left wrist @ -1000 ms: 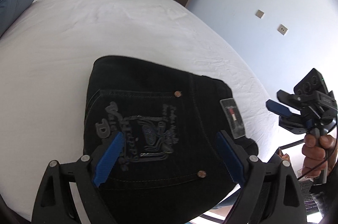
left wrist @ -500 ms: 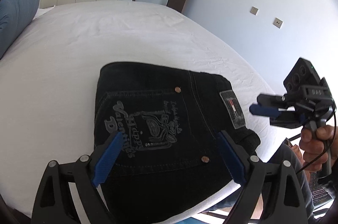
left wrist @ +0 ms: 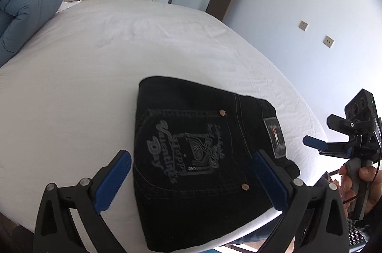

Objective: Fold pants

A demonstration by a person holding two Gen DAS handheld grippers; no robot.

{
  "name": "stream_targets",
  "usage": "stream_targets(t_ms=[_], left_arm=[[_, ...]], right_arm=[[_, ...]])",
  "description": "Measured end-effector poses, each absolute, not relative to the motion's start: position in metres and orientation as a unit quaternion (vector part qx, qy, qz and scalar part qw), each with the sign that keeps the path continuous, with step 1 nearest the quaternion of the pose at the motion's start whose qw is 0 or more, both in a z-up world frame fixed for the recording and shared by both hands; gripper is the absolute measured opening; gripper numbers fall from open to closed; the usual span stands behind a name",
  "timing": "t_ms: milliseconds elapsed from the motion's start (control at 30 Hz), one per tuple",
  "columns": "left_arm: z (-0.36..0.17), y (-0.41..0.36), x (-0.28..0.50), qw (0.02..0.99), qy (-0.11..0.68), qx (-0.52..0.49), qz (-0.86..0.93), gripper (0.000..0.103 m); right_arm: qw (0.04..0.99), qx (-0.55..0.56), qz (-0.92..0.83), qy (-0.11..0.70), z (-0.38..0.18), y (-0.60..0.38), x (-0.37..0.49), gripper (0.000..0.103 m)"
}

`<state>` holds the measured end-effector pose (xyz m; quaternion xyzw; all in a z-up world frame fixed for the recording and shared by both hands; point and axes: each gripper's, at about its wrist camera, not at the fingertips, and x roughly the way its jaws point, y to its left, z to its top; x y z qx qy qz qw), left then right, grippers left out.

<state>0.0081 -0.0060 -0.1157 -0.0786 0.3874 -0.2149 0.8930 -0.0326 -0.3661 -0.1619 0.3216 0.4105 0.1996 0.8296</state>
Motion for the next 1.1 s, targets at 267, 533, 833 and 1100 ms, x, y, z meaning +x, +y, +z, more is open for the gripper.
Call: stream_targets(t_ms=[267,533,833,1100], left_arm=[[-0.137,0.026,0.063,0.848,0.476,-0.094,-0.211,0.103],[-0.177,0.026,0.1,0.785,0.558,-0.13,-0.233,0.103],[-0.175,0.004,0.098,0.774,0.573,-0.095,-0.252,0.053],[-0.159,-0.002,0.091,0.783,0.562,-0.086,-0.252,0.022]], right_arm=[[0.786,0.351,0.16,0.483,-0.184,-0.402,0.006,0.103],[0.767,0.33,0.151,0.529,-0.22,-0.377,0.043,0.102],[0.751,0.317,0.153,0.559,-0.232,-0.353,0.06,0.047],[0.785,0.257,0.143,0.545,-0.217,-0.332,0.059,0.02]])
